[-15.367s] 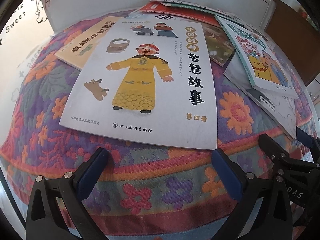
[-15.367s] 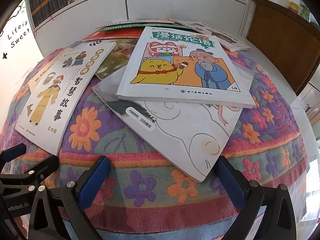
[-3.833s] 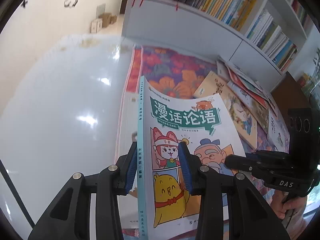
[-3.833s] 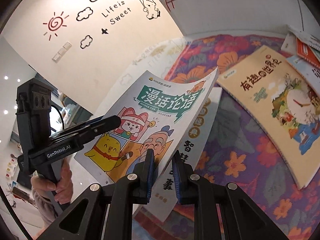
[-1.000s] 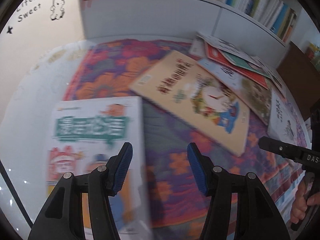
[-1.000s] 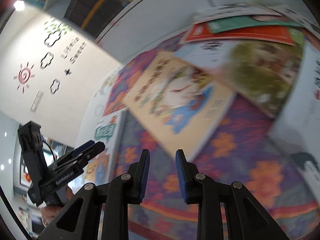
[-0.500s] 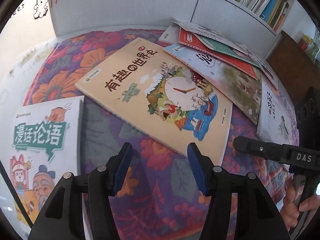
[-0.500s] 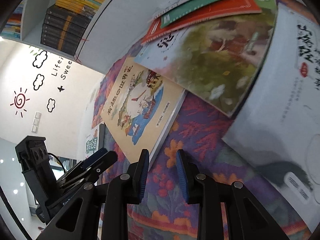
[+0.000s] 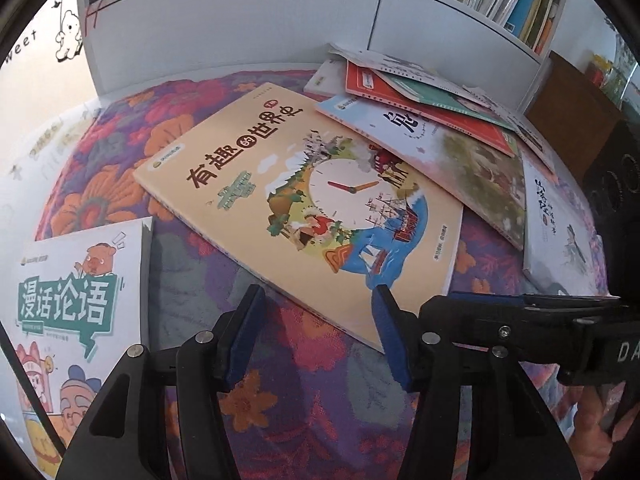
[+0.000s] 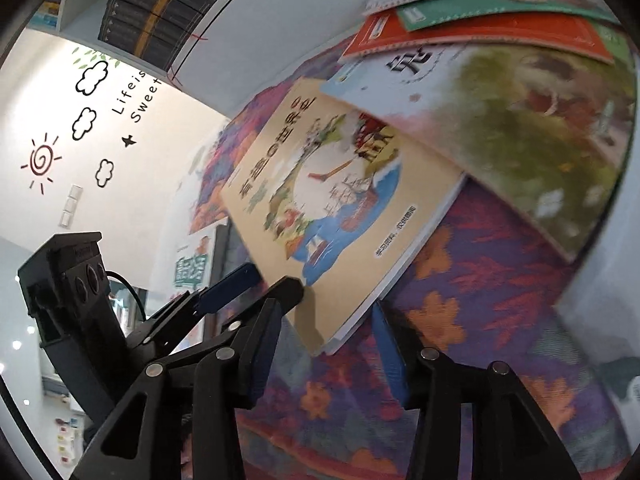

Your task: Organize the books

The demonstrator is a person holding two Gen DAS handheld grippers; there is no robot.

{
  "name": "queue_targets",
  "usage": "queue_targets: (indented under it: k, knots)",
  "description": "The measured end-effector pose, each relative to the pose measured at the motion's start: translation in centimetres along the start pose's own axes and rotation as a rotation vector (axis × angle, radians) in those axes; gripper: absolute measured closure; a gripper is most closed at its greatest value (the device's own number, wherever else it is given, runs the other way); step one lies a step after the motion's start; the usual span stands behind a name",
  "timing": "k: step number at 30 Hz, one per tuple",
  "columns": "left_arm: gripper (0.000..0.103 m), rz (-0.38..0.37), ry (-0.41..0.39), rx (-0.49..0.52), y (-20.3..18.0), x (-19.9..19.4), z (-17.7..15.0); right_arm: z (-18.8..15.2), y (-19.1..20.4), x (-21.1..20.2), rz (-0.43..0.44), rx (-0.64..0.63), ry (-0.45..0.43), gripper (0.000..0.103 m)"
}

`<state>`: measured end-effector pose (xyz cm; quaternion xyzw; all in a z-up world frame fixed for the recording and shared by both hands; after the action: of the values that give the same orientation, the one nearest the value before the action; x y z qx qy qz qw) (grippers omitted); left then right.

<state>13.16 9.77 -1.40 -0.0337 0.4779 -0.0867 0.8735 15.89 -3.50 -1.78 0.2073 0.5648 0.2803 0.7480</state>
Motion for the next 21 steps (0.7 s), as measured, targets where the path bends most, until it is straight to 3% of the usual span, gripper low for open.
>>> queue_targets:
  k: [4,7,9,11,16,19,21]
  knots:
    - [0.057,-0.002,-0.003,0.04,-0.5,-0.2,-0.3,0.0,-0.5,0.3,0.083,0.046,0.039,0.061]
    - [0.054,-0.102,0.043,0.087,-2.4,0.0,-1.2,0.1,-1.2,0.3,0.176,0.101,0.054,0.06]
    - [0.054,-0.083,0.044,0.156,-3.8,0.2,-1.6,0.1,-1.5,0.7,0.223,0.128,0.064,0.06]
    - [0.054,-0.032,0.022,0.211,-4.5,0.3,-1.8,-0.2,-1.1,0.9,0.19,0.104,0.065,0.06]
    - [0.052,-0.139,0.045,0.072,-2.6,0.1,-1.3,0.4,-1.6,-0.6,0.085,0.086,-0.002,0.06]
    - [0.052,-0.133,0.044,0.063,-2.1,0.1,-1.4,1.5,-2.9,-1.7,0.008,0.111,-0.073,0.06]
    - [0.051,-0.125,0.042,0.069,-2.3,0.1,-1.4,2.0,-3.5,-1.8,0.015,0.141,-0.089,0.062]
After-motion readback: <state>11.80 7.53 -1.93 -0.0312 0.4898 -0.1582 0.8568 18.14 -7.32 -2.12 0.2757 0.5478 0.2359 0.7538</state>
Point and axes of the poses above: each gripper's, at about its wrist camera, not at the fingertips, and x roughly the way its jaws point, y to its left, z to its top, the point moved 5 cm from there along x, roughly the way its jaws point
